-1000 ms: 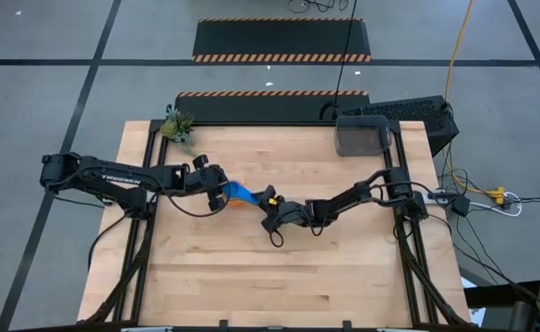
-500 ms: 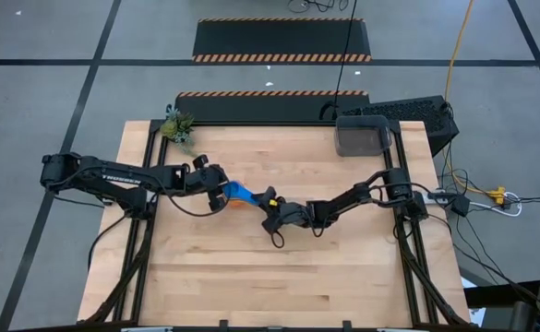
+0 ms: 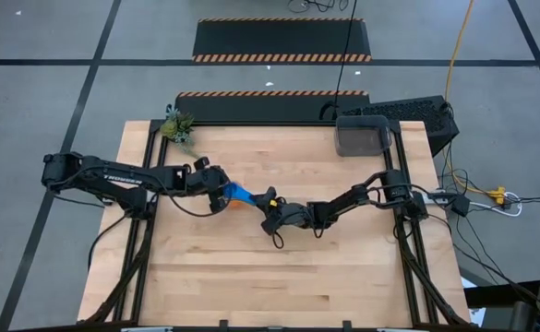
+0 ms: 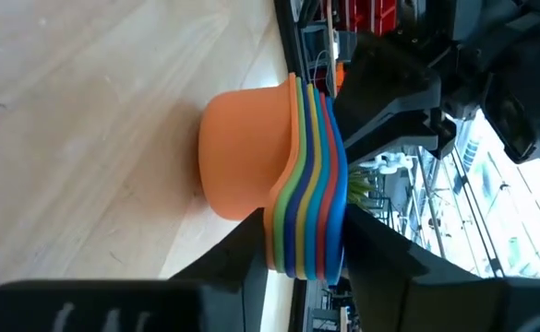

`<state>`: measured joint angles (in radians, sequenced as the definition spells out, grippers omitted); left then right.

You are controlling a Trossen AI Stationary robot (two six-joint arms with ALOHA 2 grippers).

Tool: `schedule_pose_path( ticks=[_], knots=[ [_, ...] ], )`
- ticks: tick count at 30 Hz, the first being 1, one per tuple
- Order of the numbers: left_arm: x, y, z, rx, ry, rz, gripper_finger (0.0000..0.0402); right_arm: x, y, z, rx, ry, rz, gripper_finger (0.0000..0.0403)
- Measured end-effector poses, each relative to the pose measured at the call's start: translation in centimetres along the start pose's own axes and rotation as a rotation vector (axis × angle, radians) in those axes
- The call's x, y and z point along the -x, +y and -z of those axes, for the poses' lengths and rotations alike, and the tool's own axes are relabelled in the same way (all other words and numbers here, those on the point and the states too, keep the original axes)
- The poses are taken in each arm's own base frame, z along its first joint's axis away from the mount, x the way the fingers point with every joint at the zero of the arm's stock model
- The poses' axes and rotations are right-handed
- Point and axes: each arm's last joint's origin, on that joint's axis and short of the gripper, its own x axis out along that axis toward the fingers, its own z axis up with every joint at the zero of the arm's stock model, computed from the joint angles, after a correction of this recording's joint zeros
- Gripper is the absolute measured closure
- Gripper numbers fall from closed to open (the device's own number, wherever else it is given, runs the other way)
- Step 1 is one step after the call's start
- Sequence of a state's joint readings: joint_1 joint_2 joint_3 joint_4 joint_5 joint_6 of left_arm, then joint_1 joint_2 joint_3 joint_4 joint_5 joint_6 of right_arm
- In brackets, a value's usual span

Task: Nest measuring cups in basket
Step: Put the stack of measuring cups into the black bin

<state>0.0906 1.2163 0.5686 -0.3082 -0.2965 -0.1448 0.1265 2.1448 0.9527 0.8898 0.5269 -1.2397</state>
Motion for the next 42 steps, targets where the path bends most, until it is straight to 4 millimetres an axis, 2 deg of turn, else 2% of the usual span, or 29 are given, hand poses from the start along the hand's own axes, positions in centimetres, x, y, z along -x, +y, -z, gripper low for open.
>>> schedule_pose_path(
  ticks=[8, 13, 17, 23, 29, 35, 42],
  knots=[
    [0.5, 0.1, -0.4, -0.033, -0.029, -0.012, 0.0270, 0.0, -0.1, 0.0, -0.008, 0.002, 0.004, 0.0305],
    [2.6, 0.4, -1.5, -0.007, -0.137, -0.004, 0.0270, 0.0, -0.2, 0.0, -0.031, 0.001, 0.011, 0.0306],
    [4.4, 0.2, -1.6, -0.005, -0.216, -0.012, 0.0270, 0.0, -0.2, 0.0, -0.036, -0.002, 0.018, 0.0306],
    [6.4, -1.7, -1.8, -0.086, -0.349, 0.057, 0.0266, 0.0, -0.3, 0.0, -0.056, -0.004, 0.026, 0.0307],
    [6.0, -4.3, -0.9, -0.227, -0.363, -0.009, 0.0207, -0.2, -0.5, 0.3, -0.136, 0.002, 0.030, 0.0308],
    [5.7, -5.0, -0.6, -0.246, -0.365, -0.140, 0.0144, -0.1, -1.1, 0.2, -0.180, -0.009, 0.044, 0.0313],
    [6.0, -4.9, -0.6, -0.216, -0.371, -0.126, 0.0141, 0.4, -2.1, 0.0, -0.268, -0.040, 0.031, 0.0329]
  ],
)
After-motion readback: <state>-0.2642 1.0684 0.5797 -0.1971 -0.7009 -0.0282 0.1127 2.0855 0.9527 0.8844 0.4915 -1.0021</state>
